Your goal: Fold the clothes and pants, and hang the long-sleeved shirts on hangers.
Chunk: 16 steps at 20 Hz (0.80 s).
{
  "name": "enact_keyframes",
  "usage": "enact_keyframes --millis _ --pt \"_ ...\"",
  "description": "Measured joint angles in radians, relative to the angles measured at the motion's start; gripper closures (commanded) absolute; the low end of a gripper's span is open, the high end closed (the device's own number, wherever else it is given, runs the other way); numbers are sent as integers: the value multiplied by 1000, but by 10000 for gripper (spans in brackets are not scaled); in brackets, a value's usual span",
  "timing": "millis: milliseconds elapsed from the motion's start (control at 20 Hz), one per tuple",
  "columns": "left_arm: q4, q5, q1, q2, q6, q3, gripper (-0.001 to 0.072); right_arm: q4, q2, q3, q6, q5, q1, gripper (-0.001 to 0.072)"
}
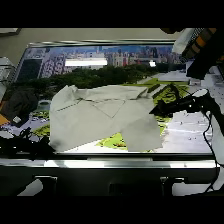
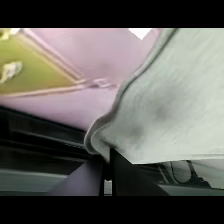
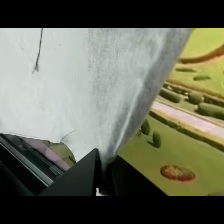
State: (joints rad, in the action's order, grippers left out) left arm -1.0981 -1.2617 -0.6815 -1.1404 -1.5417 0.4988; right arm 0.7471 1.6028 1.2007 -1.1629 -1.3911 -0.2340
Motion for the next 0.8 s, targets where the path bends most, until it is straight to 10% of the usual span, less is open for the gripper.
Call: enact_keyframes --millis 400,800 --pt "90 8 100 3 42 365 685 -130 -158 95 48 122 148 678" --pt "96 14 147 24 -38 1219 685 218 -358 656 -158 312 241 677"
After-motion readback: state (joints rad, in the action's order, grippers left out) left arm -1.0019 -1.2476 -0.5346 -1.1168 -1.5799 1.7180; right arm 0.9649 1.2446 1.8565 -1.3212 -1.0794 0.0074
